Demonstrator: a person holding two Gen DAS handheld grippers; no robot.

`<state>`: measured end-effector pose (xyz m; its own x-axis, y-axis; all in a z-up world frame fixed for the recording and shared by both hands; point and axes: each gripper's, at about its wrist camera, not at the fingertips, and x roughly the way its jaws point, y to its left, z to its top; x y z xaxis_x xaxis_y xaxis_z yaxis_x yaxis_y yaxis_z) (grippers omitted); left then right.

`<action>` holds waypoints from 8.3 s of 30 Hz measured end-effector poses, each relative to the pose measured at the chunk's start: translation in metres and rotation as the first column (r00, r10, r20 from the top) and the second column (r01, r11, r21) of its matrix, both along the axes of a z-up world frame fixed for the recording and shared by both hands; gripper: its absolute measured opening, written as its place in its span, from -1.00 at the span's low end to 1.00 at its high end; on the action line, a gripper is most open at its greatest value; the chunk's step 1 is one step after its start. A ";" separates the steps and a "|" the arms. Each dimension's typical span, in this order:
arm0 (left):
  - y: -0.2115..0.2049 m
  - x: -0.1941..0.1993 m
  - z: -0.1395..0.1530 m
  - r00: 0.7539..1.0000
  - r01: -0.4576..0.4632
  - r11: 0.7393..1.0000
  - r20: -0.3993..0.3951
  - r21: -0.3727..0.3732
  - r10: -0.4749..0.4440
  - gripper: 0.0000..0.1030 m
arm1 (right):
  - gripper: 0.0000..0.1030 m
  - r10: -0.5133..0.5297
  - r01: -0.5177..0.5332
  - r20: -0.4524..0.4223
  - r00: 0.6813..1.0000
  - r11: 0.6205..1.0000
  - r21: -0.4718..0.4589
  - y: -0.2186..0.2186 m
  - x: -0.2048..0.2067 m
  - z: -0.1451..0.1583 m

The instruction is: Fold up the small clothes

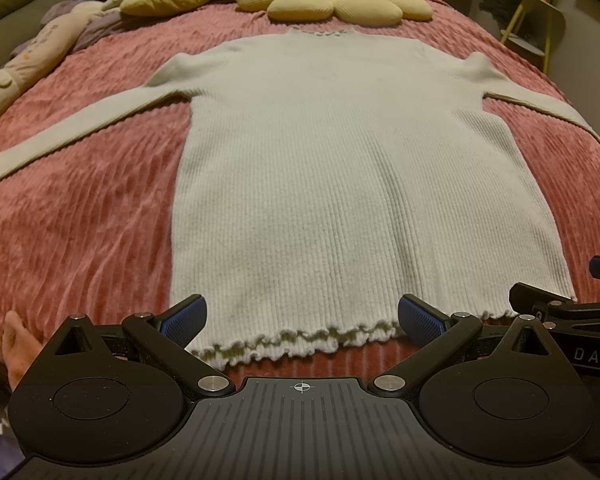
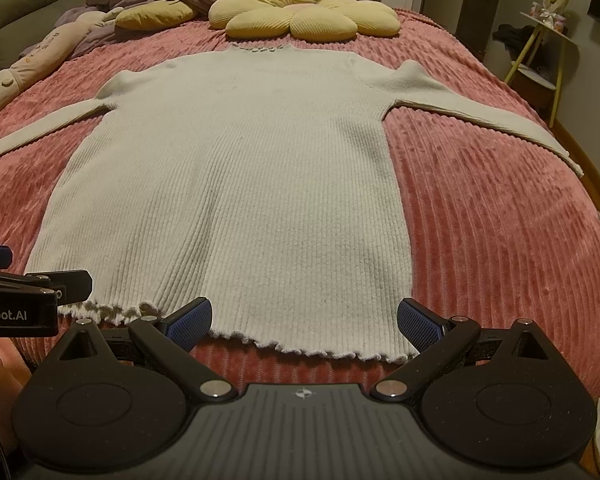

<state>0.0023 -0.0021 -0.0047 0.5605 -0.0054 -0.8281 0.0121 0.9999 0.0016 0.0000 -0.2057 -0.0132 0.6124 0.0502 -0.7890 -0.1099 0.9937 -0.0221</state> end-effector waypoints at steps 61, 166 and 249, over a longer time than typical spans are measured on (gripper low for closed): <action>0.001 0.002 -0.009 0.999 -0.005 1.000 -0.033 -0.020 0.004 1.00 | 0.92 0.025 -0.029 0.078 0.997 0.998 0.055 -0.006 -0.006 -0.007; -0.040 0.351 -0.034 1.000 0.018 0.878 -0.006 -0.478 -0.024 -0.81 | -0.34 -0.142 0.044 0.152 0.978 0.855 0.517 -0.108 0.176 -0.074; 0.112 0.317 -0.043 0.986 -0.123 0.965 0.079 -0.230 0.144 -0.14 | -0.74 0.027 0.022 0.244 0.969 0.981 -0.194 -0.007 0.311 -0.054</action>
<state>0.3194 0.1104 -0.0473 0.6441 -0.1045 -0.7577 -0.1110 0.9674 -0.2277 0.3112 -0.2124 -0.0670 0.7879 -0.0870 -0.6097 -0.0796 0.9673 -0.2409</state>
